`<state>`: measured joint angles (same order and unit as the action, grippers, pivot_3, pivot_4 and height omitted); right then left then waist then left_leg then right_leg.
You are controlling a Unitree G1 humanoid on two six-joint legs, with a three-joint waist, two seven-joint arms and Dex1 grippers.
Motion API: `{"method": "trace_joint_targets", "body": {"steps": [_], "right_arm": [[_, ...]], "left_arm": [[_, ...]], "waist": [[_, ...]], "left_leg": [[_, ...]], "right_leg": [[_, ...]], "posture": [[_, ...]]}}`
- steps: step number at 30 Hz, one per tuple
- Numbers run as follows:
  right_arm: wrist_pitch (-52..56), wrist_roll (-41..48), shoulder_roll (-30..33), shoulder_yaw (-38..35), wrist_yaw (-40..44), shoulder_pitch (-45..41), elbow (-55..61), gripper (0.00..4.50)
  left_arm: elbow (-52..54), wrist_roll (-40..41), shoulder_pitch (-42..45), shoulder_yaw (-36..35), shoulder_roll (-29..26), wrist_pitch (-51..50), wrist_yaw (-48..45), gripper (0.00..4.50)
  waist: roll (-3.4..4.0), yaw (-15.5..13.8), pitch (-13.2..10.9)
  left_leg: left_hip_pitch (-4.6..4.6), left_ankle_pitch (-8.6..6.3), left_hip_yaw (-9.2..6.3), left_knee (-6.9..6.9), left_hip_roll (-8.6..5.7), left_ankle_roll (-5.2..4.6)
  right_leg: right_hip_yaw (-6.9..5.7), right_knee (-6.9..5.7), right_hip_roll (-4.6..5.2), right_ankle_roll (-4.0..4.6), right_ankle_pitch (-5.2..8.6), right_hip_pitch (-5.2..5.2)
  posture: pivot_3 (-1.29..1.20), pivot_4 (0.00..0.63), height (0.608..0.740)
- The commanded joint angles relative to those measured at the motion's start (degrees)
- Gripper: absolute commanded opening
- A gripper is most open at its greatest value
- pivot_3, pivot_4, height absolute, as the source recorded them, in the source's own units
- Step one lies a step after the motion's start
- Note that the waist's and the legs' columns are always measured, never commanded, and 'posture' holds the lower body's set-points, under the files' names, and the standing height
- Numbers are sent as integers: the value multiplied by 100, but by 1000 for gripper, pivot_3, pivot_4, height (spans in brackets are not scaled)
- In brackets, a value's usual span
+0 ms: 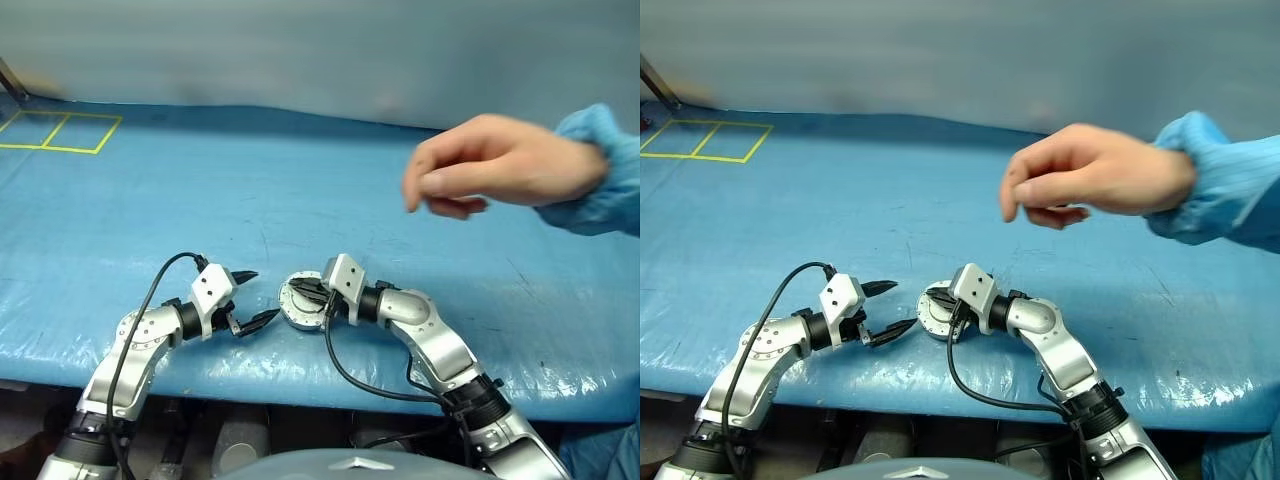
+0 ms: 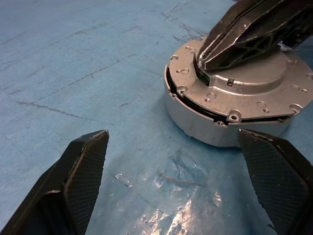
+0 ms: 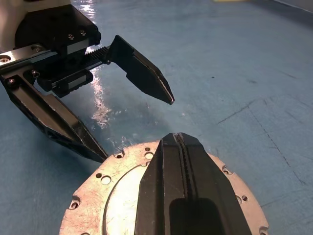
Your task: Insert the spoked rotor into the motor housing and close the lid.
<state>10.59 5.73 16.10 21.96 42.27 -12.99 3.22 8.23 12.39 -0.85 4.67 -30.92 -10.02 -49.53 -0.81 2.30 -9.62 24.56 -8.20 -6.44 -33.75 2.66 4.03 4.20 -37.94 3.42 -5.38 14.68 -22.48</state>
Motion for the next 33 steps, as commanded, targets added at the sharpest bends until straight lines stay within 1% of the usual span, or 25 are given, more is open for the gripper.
{"method": "trace_joint_targets", "body": {"steps": [1, 4, 7, 8, 9, 14, 16, 19, 23, 33], "right_arm": [[292, 2, 119, -11, 92, 128, -230, 374], [325, 158, 117, -102, 168, 183, -104, 1182], [373, 357, 111, -246, 201, 274, 148, 2181], [364, 357, 112, -272, 179, 295, 194, 2559], [349, 327, 117, -288, 134, 315, 218, 2791], [255, 293, 178, -283, 81, 434, 296, 4465], [236, 442, 97, -395, 25, 464, 377, 4465], [303, 922, -97, -703, 10, 475, 635, 4465], [396, 1244, -149, -901, 31, 461, 899, 4465], [549, 1537, -6, -992, 118, 472, 1393, 4465]], "left_arm": [[195, 66, 72, -19, 26, 30, 41, 4500], [193, 69, 58, -16, 31, 34, 61, 4500], [197, 66, 37, -13, 39, 34, 80, 4500], [198, 67, 34, -12, 41, 35, 84, 4500], [197, 65, 30, -11, 42, 38, 90, 4500], [182, 51, 31, 3, 53, 49, 110, 4500], [175, 49, 38, 6, 56, 47, 113, 4500], [159, 50, 25, 1, 67, 62, 121, 4500], [143, 50, -1, -17, 80, 102, 152, 4500], [126, 139, -50, -114, 81, 152, 203, 4500]], "waist": [[0, -5, 0], [0, -17, 1], [1, -19, 1], [1, -20, 1], [1, -20, 1], [1, -22, 1], [1, -21, 0], [2, -18, -1], [6, -17, -4], [7, -16, -5]], "left_leg": [[0, 0, 0, 0, 0, 0], [1, -1, 0, 1, 0, 1], [4, -1, 0, 2, -1, 2], [7, -1, 0, 2, -1, 2], [8, -1, 0, 2, -1, 2], [9, -4, 0, 1, -1, 6], [10, -5, 0, 1, -2, 8], [15, -5, 1, 5, -2, 8], [29, -4, 2, 7, -1, 7], [35, -5, 2, 9, -1, 7]], "right_leg": [[0, 0, 0, 0, 0, -1], [0, 3, 1, 0, 0, 0], [-1, 6, 2, 0, 0, -1], [-1, 6, 2, 0, 0, -2], [-1, 6, 2, 0, 0, -3], [-1, 7, 4, 0, 0, -5], [-1, 9, 5, 1, 1, -6], [-1, 9, 5, 1, 1, -9], [0, 7, 4, 1, 0, -4], [0, 9, 4, 1, 1, -8]], "posture": [[0, 150, 740], [0, 150, 740], [0, 150, 740], [0, 150, 740], [0, 150, 740], [0, 150, 740], [0, 150, 740], [0, 150, 740], [0, 150, 740], [0, 150, 740]]}}
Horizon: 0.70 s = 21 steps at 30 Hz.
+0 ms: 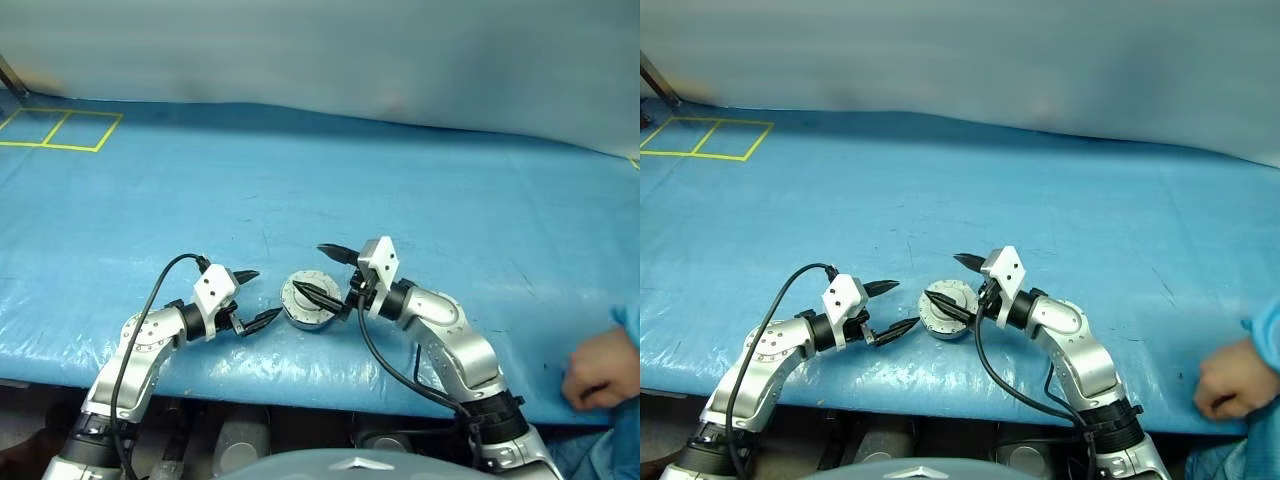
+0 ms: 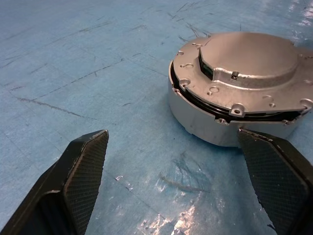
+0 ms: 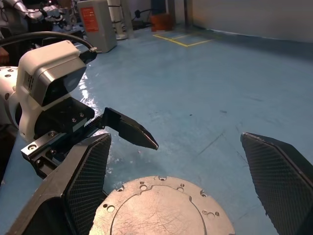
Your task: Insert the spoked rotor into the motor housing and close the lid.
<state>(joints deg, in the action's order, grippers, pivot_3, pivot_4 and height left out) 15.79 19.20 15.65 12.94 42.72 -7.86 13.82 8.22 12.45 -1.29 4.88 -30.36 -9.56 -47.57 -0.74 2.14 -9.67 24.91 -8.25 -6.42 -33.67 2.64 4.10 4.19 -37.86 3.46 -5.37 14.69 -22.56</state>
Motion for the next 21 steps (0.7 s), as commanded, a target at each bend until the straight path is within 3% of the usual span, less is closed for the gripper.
{"method": "trace_joint_targets", "body": {"steps": [1, 21], "right_arm": [[35, 218, 64, -101, 78, -32, 401, 4465], [66, 656, 209, -300, -29, 24, 931, 4465]], "left_arm": [[125, 153, -15, -175, 20, 150, 4, 4500], [23, 176, -94, -364, 78, 276, 89, 4500]], "waist": [[0, 0, 0], [0, -1, -1]], "left_leg": [[0, 0, 0, 0, 0, 0], [2, 0, 0, 3, 1, 0]], "right_leg": [[0, 0, 0, 0, 0, 0], [0, 2, 0, 1, 1, -2]], "posture": [[0, 150, 740], [0, 150, 740]]}}
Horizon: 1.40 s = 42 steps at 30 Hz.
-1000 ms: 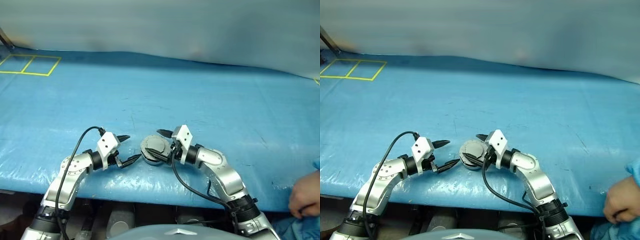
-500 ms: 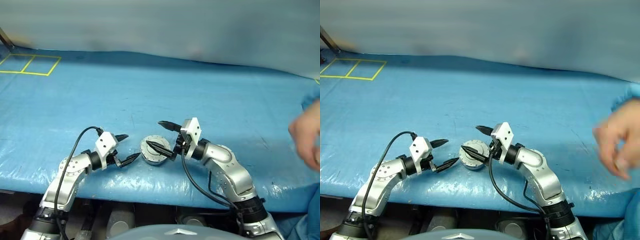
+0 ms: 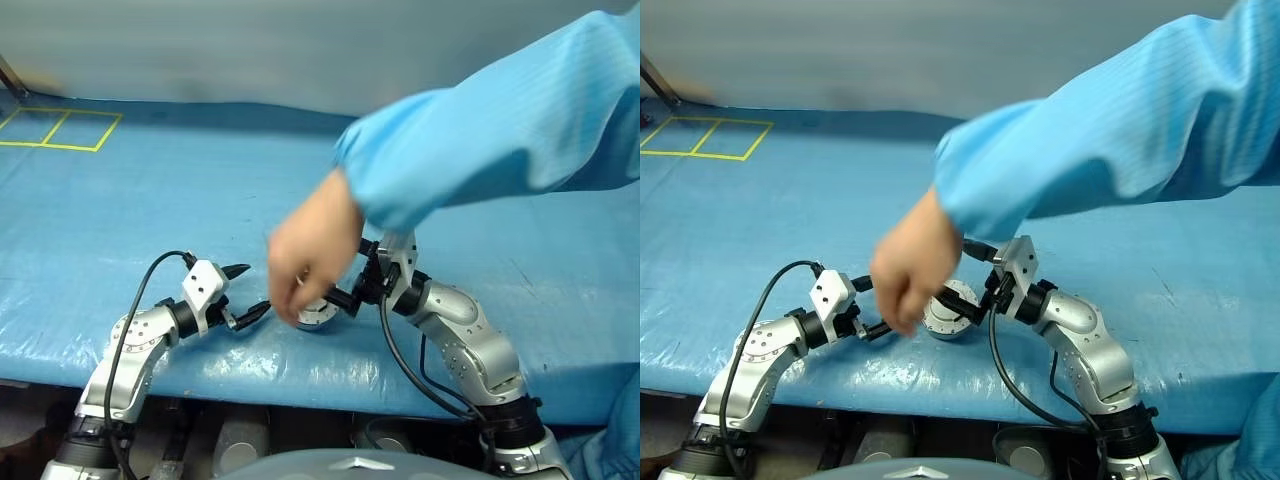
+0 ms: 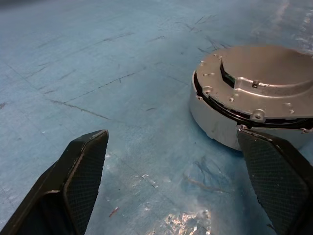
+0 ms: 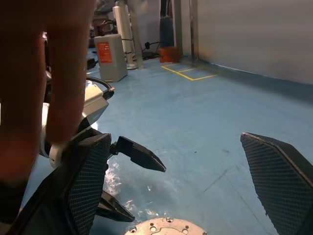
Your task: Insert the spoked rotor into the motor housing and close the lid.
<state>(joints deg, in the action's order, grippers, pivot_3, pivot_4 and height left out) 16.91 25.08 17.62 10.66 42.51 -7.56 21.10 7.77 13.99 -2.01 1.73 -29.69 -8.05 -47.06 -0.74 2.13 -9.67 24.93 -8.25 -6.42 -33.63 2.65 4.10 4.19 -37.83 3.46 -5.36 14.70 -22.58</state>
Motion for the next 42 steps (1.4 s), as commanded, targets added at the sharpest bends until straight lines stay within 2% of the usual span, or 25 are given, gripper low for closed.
{"method": "trace_joint_targets", "body": {"steps": [1, 42], "right_arm": [[-59, 56, 15, -66, -12, -15, 190, 4465], [-88, 124, -106, -181, -141, -61, -65, 4465]], "left_arm": [[68, 21, -23, -55, 8, 126, 39, 4500], [104, 24, -229, 40, 129, 123, 140, 4500]], "waist": [[0, -1, 0], [0, -1, 0]], "left_leg": [[0, 0, 0, 0, 0, 0], [1, 0, 1, 5, 0, 0]], "right_leg": [[0, 0, 0, 0, 0, 0], [0, 3, 0, 2, 1, -5]], "posture": [[0, 150, 740], [0, 150, 740]]}}
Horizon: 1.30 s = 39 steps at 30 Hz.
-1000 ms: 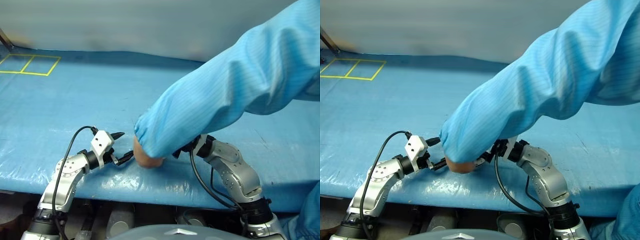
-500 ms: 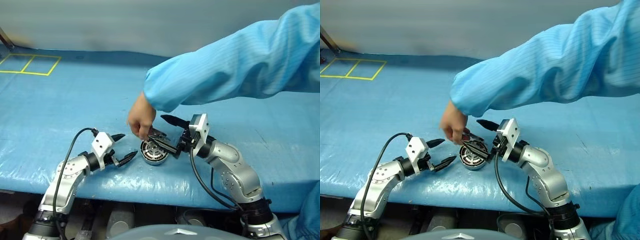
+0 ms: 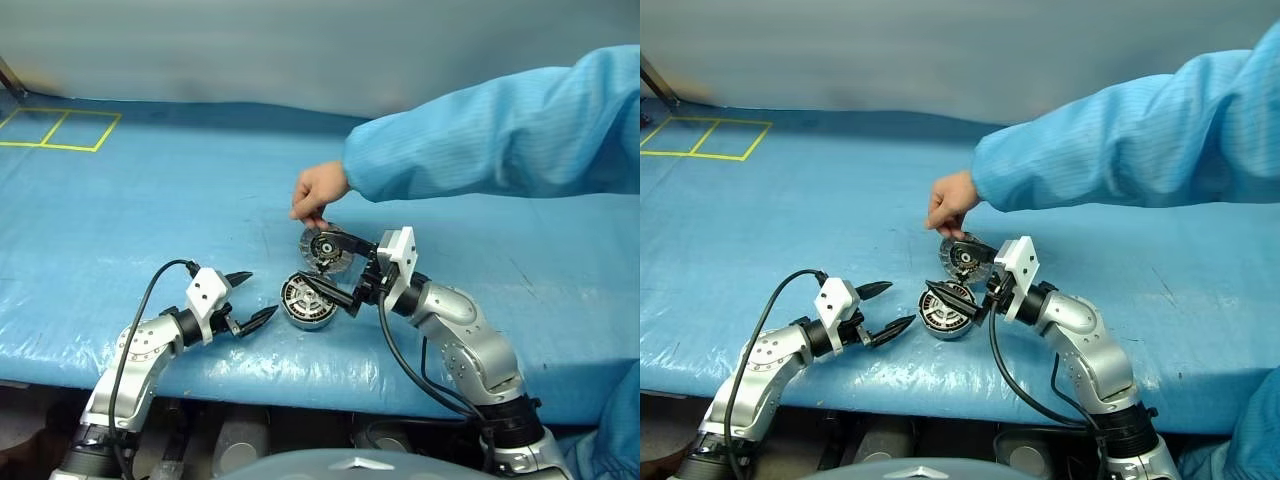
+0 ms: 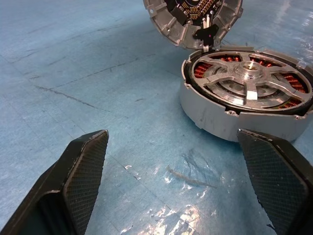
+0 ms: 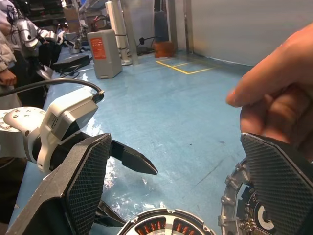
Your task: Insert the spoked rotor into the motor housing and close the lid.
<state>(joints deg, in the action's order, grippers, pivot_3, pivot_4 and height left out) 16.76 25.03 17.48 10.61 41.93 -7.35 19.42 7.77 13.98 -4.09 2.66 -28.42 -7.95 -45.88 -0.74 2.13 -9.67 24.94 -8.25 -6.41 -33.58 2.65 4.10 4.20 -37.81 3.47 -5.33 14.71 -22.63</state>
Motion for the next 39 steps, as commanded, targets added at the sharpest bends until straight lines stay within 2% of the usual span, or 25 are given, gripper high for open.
{"method": "trace_joint_targets", "body": {"steps": [1, 8, 9, 11, 17, 20, 24, 26, 28, 33, 39], "right_arm": [[-67, 160, -120, -203, -108, -88, 100, 4465], [189, 585, -324, -784, -566, -234, 80, 4465], [271, 638, -340, -869, -680, -267, 70, 4295], [410, 666, -372, -1008, -917, -349, 7, 3905], [828, 776, -651, -1385, -1601, -770, -521, 1931], [1134, 611, -629, -1340, -1794, -991, -904, 930], [1348, 435, -537, -1102, -1659, -1182, -1270, 930], [1377, 401, -503, -994, -1485, -1230, -1334, 580], [1395, 390, -473, -914, -1351, -1278, -1376, 42], [1438, 442, -349, -670, -892, -1206, -1155, 42], [1401, 443, 19, -156, -119, -732, -487, 42]], "left_arm": [[103, 23, -24, -52, 1, 117, 24, 4500], [65, 22, 10, -43, 4, 131, 33, 4500], [58, 18, 10, -36, 9, 137, 35, 4500], [47, 14, 9, -25, 19, 144, 37, 4500], [28, 0, 14, -10, 45, 156, 57, 4500], [31, 10, 6, -16, 46, 167, 70, 4500], [62, 30, -55, -66, 26, 188, 104, 4500], [71, 33, -79, -80, 20, 195, 114, 4500], [77, 33, -94, -90, 19, 199, 125, 4500], [80, 30, -117, -97, 30, 207, 147, 4500], [85, 45, -129, -93, 24, 178, 165, 4500]], "waist": [[0, 1, 0], [0, -2, 0], [0, -1, 0], [1, 1, 0], [2, 13, -1], [3, 12, -2], [5, 14, -3], [7, 21, -4], [8, 28, -4], [8, 32, -4], [8, 18, -5]], "left_leg": [[0, 0, 0, 0, 0, 0], [1, 0, 0, 0, 0, 0], [1, 0, 0, 1, 0, 0], [2, 0, 0, 2, 0, 0], [2, 0, 2, 4, 0, -1], [2, 1, 2, 5, 0, -1], [1, 1, 2, 11, 0, -2], [1, 2, 3, 14, 0, -2], [1, 2, 3, 16, 0, -3], [1, 2, 3, 16, 0, -3], [2, 1, 2, 17, 0, -2]], "right_leg": [[0, 0, 0, 0, 0, -1], [0, 0, 0, 0, 0, -1], [0, 0, 0, 0, 0, -1], [0, -1, 0, 0, 0, -1], [1, -1, 0, 1, 0, -1], [1, -1, 0, 1, 0, -1], [1, -1, 0, 4, 1, -2], [1, -1, 0, 5, 2, -4], [1, -1, -1, 5, 3, -5], [1, -1, -1, 5, 3, -4], [1, 1, -1, 7, 5, -5]], "posture": [[0, 150, 740], [0, 150, 740], [0, 150, 740], [0, 150, 740], [0, 150, 740], [0, 150, 740], [0, 150, 740], [0, 150, 740], [0, 150, 740], [0, 150, 740], [0, 150, 740]]}}
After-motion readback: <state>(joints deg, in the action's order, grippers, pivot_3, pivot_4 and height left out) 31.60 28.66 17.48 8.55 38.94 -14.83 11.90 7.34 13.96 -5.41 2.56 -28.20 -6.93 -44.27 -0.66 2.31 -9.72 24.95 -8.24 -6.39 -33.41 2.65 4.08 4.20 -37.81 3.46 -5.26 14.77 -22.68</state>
